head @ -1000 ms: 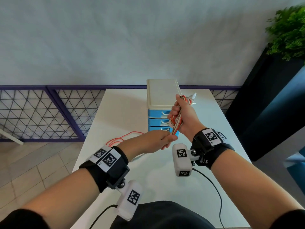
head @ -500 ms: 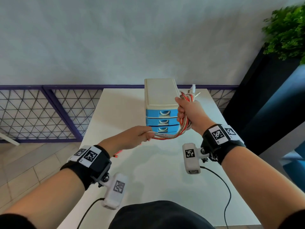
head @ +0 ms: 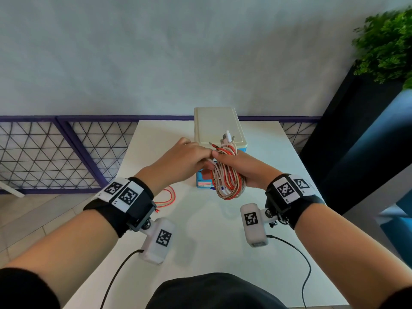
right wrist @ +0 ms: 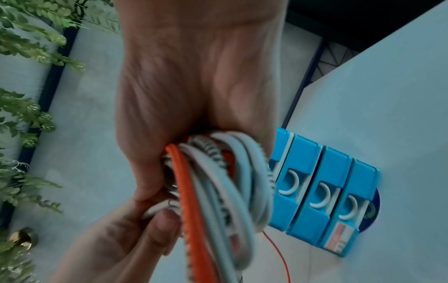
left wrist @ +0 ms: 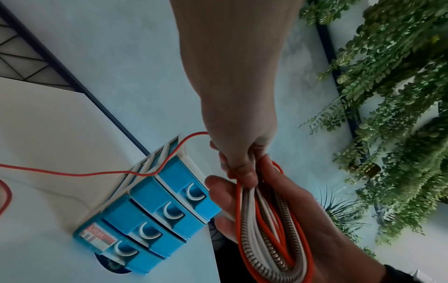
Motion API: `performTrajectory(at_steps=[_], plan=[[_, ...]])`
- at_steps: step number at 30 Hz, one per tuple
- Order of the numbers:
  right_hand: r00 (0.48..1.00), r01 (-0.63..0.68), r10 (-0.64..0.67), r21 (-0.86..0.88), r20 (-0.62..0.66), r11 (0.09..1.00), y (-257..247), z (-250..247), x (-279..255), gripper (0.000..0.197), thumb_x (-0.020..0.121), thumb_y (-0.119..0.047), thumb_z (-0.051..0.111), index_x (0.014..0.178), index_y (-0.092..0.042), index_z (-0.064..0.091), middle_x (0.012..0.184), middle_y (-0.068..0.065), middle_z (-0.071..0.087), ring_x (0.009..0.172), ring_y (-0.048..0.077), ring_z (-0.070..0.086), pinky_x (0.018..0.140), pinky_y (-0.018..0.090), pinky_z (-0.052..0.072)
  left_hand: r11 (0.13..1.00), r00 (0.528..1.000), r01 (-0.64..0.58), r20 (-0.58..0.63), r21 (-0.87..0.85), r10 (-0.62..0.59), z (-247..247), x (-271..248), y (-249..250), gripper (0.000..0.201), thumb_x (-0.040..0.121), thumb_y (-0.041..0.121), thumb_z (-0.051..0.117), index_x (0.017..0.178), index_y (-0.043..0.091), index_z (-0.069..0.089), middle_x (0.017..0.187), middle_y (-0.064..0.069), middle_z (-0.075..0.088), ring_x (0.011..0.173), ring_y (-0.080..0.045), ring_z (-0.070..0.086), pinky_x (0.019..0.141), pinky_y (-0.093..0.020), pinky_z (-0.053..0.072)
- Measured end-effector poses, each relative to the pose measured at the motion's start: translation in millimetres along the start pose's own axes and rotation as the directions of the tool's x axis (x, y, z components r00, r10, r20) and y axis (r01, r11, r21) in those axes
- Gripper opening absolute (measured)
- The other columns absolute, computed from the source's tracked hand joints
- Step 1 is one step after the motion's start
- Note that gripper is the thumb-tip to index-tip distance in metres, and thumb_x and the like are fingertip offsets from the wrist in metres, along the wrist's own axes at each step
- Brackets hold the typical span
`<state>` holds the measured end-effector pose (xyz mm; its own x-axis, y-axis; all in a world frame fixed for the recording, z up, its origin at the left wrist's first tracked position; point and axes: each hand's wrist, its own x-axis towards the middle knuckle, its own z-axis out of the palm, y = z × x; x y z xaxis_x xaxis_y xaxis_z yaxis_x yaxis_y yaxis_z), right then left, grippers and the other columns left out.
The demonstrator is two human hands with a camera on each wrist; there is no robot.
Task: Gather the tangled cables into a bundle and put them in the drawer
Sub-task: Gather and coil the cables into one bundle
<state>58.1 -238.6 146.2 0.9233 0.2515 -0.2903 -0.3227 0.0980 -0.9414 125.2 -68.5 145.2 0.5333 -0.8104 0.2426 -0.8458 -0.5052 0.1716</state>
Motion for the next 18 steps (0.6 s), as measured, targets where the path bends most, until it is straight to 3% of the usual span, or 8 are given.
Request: performTrajectory(at_steps=[3,5,7,10,14,16,18], plan=[[1.000,0.001,-0.003,0.046,0.024,0.999,7,6,-1,0.027,0.099,-0.025,0.048,0.107,-0.001,0.055,0.089,0.021,0.064,0.073,0.023,0.071,0.071,0.036,0.059,0.993,0.999,0.026,0.029,-0.111,-0.023,-2,-2,2,0.007,0.090,0.024,0.059,0.090,0.019,0.064,0.075,0.007,0.064,0.076,-0.018,0.059,0.075,-0.032,0.043],[1.000,0.011,-0.011,-0.023,-0.004,1.000,9,7,-1,0.026,0.098,-0.026,0.051,0.093,-0.002,0.058,0.081,0.015,0.065,0.066,0.021,0.068,0.068,0.035,0.058,0.976,0.990,0.123,0.093,-0.177,-0.108,-2,-4,4,0.012,0.088,0.028,0.061,0.088,0.016,0.061,0.081,-0.001,0.068,0.076,-0.020,0.063,0.065,-0.036,0.048],[0.999,0.011,-0.014,-0.113,-0.032,0.994,9,7,-1,0.027,0.096,-0.028,0.056,0.082,-0.004,0.056,0.074,0.012,0.062,0.060,0.018,0.064,0.063,0.033,0.058,0.932,0.968,0.242,0.140,-0.271,-0.211,-2,-1,6,0.017,0.084,0.029,0.065,0.093,0.017,0.057,0.083,-0.004,0.070,0.072,-0.017,0.064,0.065,-0.037,0.053],[0.998,-0.023,0.010,-0.234,-0.057,0.972,10,5,1,0.027,0.091,-0.031,0.064,0.083,-0.005,0.060,0.069,0.008,0.063,0.058,0.017,0.063,0.062,0.031,0.058,0.787,0.875,0.466,0.344,-0.404,-0.342,-8,7,4,0.048,0.075,0.033,0.073,0.106,0.020,0.039,0.083,-0.006,0.072,0.059,-0.013,0.061,0.059,-0.032,0.051],[0.995,-0.045,0.024,-0.225,-0.096,0.973,11,-5,3,0.023,0.087,-0.027,0.069,0.083,-0.006,0.061,0.067,0.007,0.060,0.059,0.019,0.060,0.066,0.036,0.057,0.571,0.746,0.633,0.609,-0.523,-0.270,-18,3,-14,0.055,0.074,0.043,0.076,0.109,0.016,0.043,0.073,-0.004,0.069,0.061,-0.017,0.054,0.064,-0.031,0.046],[0.991,-0.040,0.020,-0.146,-0.135,0.988,11,-14,1,0.016,0.089,-0.018,0.067,0.081,-0.007,0.059,0.066,0.005,0.058,0.057,0.017,0.058,0.061,0.033,0.056,0.365,0.717,0.692,0.649,-0.622,-0.254,-19,-5,-25,0.052,0.075,0.057,0.064,0.100,0.013,0.051,0.062,-0.001,0.059,0.057,-0.017,0.048,0.061,-0.027,0.045],[0.984,-0.023,0.010,-0.070,-0.175,0.997,13,-23,-1,0.012,0.091,-0.015,0.064,0.084,-0.007,0.058,0.064,0.003,0.057,0.056,0.016,0.058,0.060,0.031,0.055,0.265,0.697,0.717,0.658,-0.645,-0.285,-18,-11,-35,0.051,0.087,0.058,0.042,0.093,0.009,0.058,0.057,0.000,0.048,0.055,-0.016,0.041,0.058,-0.024,0.045]])
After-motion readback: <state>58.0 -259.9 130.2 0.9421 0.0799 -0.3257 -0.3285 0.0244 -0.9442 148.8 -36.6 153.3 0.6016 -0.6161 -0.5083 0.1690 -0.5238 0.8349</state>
